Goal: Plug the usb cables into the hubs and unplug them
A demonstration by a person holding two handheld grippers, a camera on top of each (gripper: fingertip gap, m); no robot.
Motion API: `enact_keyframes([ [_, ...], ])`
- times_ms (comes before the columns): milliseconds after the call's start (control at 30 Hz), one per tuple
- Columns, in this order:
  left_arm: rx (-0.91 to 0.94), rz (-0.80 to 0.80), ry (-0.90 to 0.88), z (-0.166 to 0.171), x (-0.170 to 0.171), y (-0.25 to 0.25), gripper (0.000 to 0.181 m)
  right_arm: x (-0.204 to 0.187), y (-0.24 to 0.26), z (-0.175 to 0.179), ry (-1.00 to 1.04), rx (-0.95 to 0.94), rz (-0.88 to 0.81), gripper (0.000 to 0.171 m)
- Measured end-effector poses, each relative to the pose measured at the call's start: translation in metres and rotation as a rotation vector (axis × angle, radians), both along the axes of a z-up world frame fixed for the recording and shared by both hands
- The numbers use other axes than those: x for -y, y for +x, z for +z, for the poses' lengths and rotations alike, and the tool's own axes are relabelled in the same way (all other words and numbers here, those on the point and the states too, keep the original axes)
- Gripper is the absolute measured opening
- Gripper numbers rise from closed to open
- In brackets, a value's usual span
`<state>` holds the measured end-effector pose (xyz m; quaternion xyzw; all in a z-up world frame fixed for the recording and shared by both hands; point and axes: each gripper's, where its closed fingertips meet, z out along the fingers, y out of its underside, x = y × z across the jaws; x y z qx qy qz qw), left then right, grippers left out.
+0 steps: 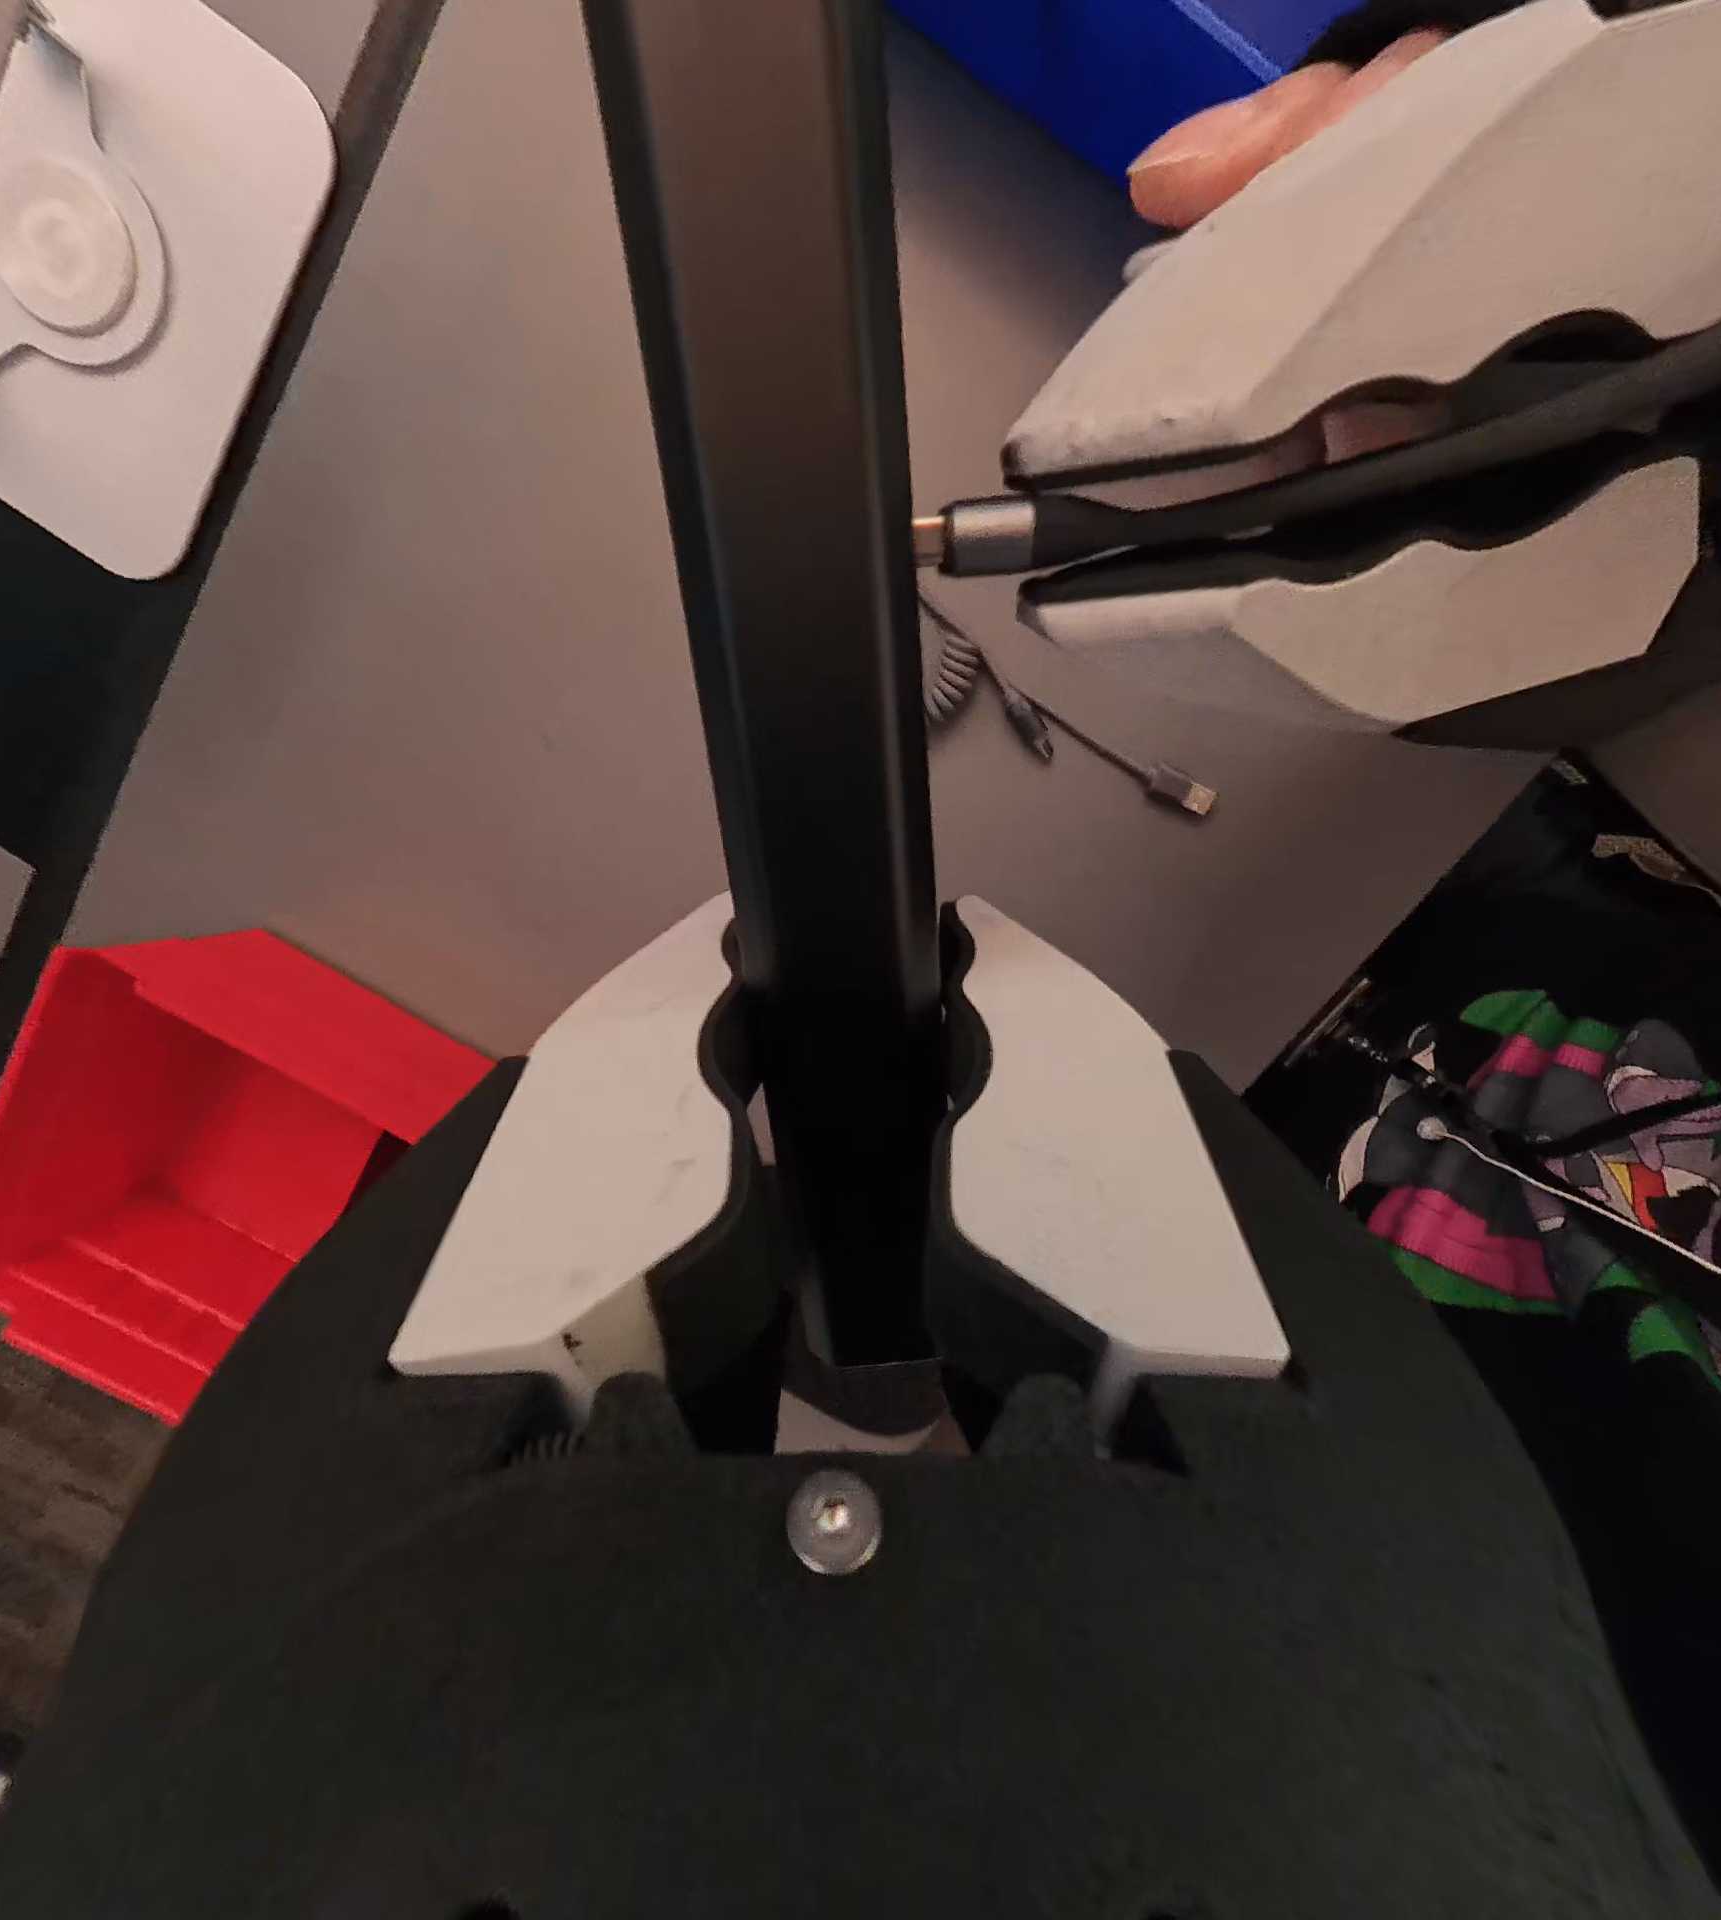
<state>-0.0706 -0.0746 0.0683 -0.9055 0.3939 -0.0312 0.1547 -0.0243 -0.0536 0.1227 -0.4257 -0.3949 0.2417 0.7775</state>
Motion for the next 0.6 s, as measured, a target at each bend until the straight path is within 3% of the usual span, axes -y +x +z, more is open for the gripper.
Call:
enact_keyframes([
  [167, 0.035, -0.006, 0.044, -0.004, -0.008, 0.006, 0.031, -0.009, 0.002, -0.003, -0.115, -0.026, 0.010, 0.008],
  [300, 0.089, -0.029, 0.102, -0.003, -0.013, 0.018, 0.030, -0.013, 0.010, -0.001, -0.086, -0.027, -0.036, 0.008],
  [400, 0.133, -0.077, 0.177, 0.003, -0.014, 0.029, 0.031, -0.008, 0.020, 0.008, 0.045, -0.019, -0.081, 0.008],
  [600, 0.413, -0.204, 0.470, 0.025, 0.003, 0.067, 0.030, 0.033, 0.041, 0.040, 0.495, 0.156, -0.194, 0.008],
])
